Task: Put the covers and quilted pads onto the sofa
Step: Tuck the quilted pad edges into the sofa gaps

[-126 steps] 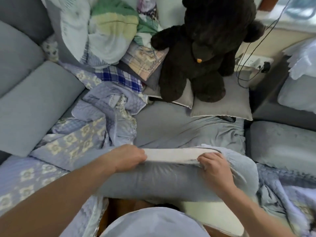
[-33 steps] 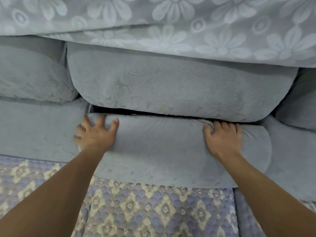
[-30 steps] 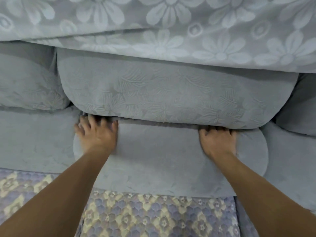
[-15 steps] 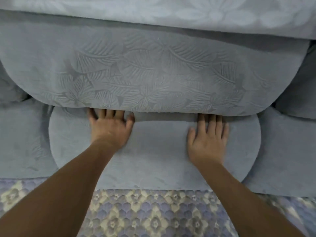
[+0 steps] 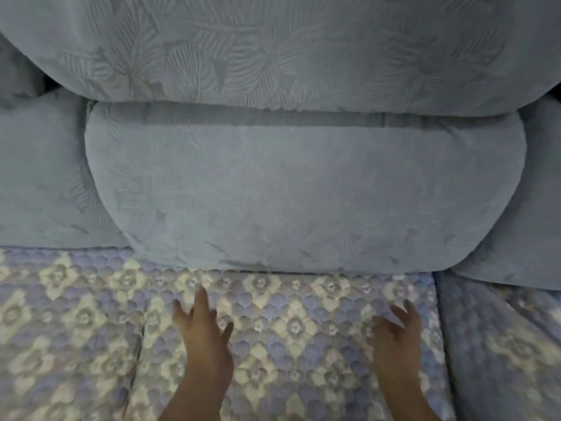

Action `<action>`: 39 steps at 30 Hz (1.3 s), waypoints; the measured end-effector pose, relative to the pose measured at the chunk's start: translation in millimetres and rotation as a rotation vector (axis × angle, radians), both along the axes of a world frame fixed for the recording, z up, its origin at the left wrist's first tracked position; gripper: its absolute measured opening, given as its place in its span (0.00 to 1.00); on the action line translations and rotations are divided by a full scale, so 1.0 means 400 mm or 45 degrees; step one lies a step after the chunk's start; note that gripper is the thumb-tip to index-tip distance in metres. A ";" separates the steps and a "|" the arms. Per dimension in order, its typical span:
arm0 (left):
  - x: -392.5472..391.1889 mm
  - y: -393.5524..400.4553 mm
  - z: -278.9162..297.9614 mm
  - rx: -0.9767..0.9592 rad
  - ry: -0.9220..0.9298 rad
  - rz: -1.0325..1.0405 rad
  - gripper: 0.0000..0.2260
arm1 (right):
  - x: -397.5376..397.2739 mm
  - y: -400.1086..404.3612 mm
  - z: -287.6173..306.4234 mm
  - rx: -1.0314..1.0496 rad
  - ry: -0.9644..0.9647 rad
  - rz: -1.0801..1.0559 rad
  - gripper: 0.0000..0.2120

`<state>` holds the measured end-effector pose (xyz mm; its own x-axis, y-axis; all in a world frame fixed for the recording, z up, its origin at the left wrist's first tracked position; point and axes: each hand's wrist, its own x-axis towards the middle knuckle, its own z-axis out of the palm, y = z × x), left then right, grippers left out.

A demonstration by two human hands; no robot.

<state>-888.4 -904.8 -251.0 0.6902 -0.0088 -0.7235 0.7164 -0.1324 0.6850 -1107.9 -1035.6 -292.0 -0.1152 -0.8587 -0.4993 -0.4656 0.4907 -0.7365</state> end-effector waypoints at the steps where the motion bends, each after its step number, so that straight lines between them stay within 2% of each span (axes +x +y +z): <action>1: 0.058 -0.026 -0.030 -0.216 0.053 0.037 0.32 | 0.029 -0.068 -0.021 0.065 -0.189 -0.078 0.28; 3: 0.185 -0.135 -0.081 -0.528 0.125 0.015 0.35 | 0.125 -0.247 -0.057 0.196 -0.375 -0.120 0.16; 4: 0.223 -0.188 -0.096 -0.541 0.120 -0.007 0.39 | 0.166 -0.304 -0.073 0.234 -0.399 -0.115 0.12; 5: 0.225 -0.210 -0.115 -0.518 0.109 -0.066 0.41 | 0.183 -0.316 -0.095 0.269 -0.391 -0.101 0.12; 6: 0.214 -0.196 -0.137 -0.451 0.104 -0.160 0.42 | 0.163 -0.293 -0.107 0.305 -0.428 -0.086 0.18; 8: 0.154 -0.081 -0.150 -0.400 0.102 -0.174 0.39 | 0.088 -0.170 -0.064 0.377 -0.589 -0.221 0.33; 9: 0.125 -0.013 -0.154 -0.392 0.036 -0.196 0.37 | 0.061 -0.114 -0.037 0.412 -0.662 -0.260 0.35; 11: 0.134 0.049 -0.158 -0.417 -0.050 -0.118 0.35 | 0.042 -0.077 -0.028 0.414 -0.615 -0.244 0.33; 16: 0.284 -0.102 -0.145 -0.350 0.001 -0.358 0.37 | 0.215 -0.291 -0.058 0.483 -0.623 -0.234 0.23; 19: 0.228 -0.024 -0.180 -0.099 -0.045 -0.566 0.31 | 0.123 -0.236 -0.101 0.498 -0.337 0.073 0.10; 20: 0.182 0.033 -0.203 -0.032 -0.041 -0.622 0.26 | 0.071 -0.188 -0.113 0.416 -0.153 0.222 0.10; 22: 0.067 0.170 -0.259 0.304 -0.323 -1.107 0.15 | -0.044 -0.092 -0.157 0.150 0.349 0.685 0.18; 23: 0.003 0.242 -0.287 0.378 -0.405 -1.297 0.14 | -0.100 -0.038 -0.178 0.005 0.540 0.928 0.22; 24: -0.072 0.314 -0.310 0.420 -0.397 -1.504 0.20 | -0.151 0.026 -0.184 -0.133 0.674 1.136 0.24; 25: -0.155 0.385 -0.328 0.606 -0.586 -1.809 0.28 | -0.201 0.091 -0.186 -0.222 0.755 1.290 0.26; 26: -0.245 0.452 -0.323 0.789 -0.734 -2.033 0.34 | -0.247 0.161 -0.181 -0.269 0.795 1.384 0.28; 27: -0.326 0.513 -0.305 0.845 -0.744 -2.192 0.37 | -0.299 0.229 -0.184 -0.264 0.813 1.428 0.29; 30: -0.524 0.638 -0.239 0.826 -0.676 -2.470 0.37 | -0.430 0.405 -0.160 -0.151 0.839 1.299 0.32; 32: -0.572 0.677 -0.222 0.953 -0.610 -2.585 0.36 | -0.501 0.484 -0.122 0.033 0.850 1.143 0.32; 35: -0.595 0.662 -0.215 1.024 -0.462 -2.731 0.38 | -0.608 0.578 -0.090 0.263 0.917 1.005 0.27; 37: -0.580 0.632 -0.203 1.033 -0.595 -2.772 0.29 | -0.664 0.635 -0.094 0.213 0.918 0.820 0.25; 39: -0.550 0.628 -0.210 1.010 -0.866 -2.830 0.26 | -0.690 0.682 -0.106 0.171 0.905 0.511 0.23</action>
